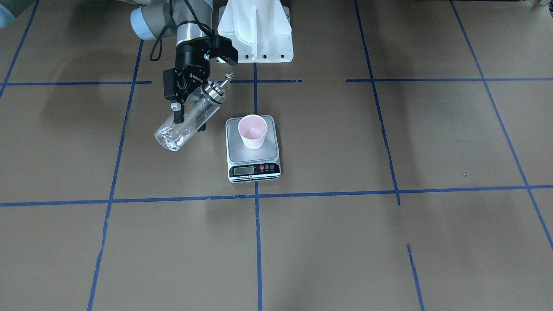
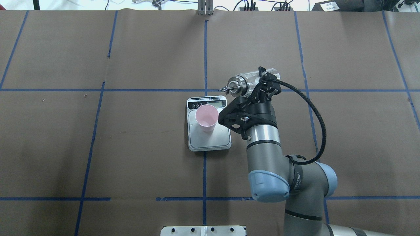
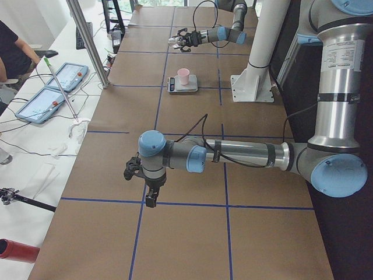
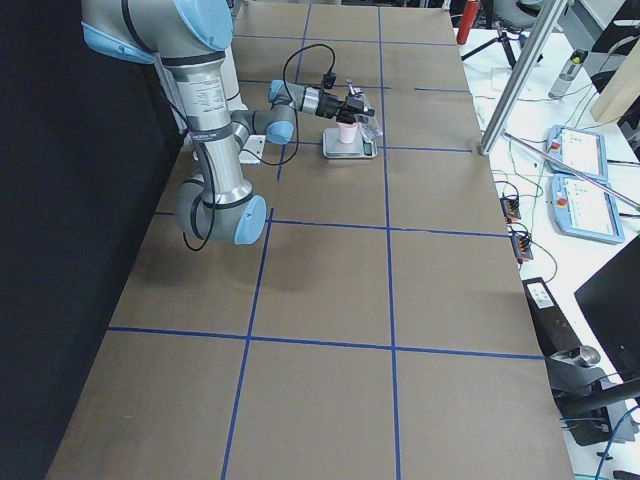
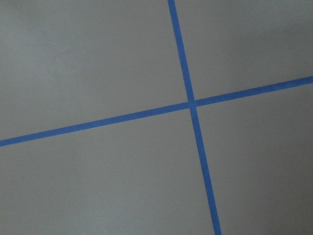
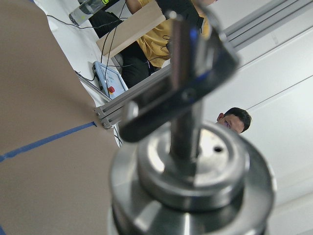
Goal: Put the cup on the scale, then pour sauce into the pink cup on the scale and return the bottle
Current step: 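Tilt the bottle upright and carry it back toward its spot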
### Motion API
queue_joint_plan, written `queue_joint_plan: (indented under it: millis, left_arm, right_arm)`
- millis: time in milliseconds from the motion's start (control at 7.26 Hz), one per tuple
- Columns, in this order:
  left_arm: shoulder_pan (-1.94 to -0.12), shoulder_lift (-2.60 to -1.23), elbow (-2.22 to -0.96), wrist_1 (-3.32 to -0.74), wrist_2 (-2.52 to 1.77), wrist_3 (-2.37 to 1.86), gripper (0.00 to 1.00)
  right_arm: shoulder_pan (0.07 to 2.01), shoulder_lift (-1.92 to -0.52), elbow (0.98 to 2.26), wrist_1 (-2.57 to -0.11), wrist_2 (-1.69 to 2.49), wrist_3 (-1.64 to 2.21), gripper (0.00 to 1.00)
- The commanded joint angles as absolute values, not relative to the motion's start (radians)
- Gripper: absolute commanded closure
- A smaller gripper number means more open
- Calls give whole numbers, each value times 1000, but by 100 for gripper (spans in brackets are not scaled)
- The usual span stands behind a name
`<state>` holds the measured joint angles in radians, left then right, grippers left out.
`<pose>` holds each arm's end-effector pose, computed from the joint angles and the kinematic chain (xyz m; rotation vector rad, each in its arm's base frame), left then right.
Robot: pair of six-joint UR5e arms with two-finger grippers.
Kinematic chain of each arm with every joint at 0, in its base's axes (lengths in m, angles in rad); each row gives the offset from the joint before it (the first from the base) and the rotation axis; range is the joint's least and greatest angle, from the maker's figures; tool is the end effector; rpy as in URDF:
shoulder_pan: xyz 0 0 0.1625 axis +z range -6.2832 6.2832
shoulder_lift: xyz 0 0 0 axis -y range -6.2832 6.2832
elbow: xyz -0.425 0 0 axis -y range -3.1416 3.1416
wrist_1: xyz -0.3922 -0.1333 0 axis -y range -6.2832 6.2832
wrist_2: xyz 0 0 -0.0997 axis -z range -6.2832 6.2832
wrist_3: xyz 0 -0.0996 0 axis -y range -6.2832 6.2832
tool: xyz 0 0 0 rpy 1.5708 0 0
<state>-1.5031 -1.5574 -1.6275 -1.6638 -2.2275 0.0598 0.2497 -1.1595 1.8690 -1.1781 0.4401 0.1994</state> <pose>-0.0388 -0.4994 0.6351 0.1289 0.6569 0.1675 -0.4781 -0.3525 0.2268 1.3831 0.0567 -0.3161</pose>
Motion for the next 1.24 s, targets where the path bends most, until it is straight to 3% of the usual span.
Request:
queue_joint_plan:
  millis: [0,276,1103]
  left_arm:
    - [-1503,-1562,-1628,-1664,-2227,60,0]
    - [-1503,-1563,-1628,-1664,-2224,58,0]
    - [-1503,-1572,-1632,-1664,-2220,57,0]
  right_arm:
    - [252,-1207,1913,-1177,478,378,100]
    - [252,-1299,1988,-1177,538,577,100]
    - [360,-1353,1996,-1177,788,1123,100]
